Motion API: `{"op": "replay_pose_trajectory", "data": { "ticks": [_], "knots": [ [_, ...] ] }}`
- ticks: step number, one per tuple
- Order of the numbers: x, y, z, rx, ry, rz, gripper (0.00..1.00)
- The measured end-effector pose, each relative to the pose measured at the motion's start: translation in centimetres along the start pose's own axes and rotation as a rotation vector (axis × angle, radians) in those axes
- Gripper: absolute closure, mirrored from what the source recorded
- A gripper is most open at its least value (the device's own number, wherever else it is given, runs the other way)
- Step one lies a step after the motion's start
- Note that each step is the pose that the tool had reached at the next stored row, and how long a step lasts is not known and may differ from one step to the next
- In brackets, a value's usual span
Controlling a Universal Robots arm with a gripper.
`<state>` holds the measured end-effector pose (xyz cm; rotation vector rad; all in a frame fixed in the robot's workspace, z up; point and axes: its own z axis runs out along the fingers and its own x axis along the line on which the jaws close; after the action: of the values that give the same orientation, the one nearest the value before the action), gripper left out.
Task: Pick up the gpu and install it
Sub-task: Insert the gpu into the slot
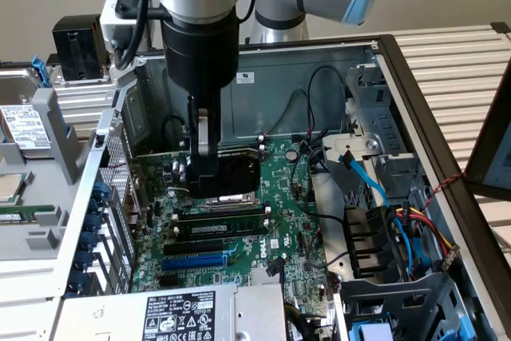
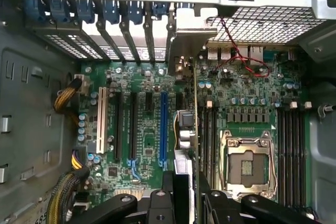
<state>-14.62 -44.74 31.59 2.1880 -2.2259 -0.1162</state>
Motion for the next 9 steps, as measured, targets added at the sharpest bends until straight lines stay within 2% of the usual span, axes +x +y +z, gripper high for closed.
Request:
{"op": "replay_pose_trajectory", "data": {
  "ticks": [9],
  "knots": [
    [0.5,0.21,1.55,-0.0002,-0.0031,0.000,0.73]
  ]
}}
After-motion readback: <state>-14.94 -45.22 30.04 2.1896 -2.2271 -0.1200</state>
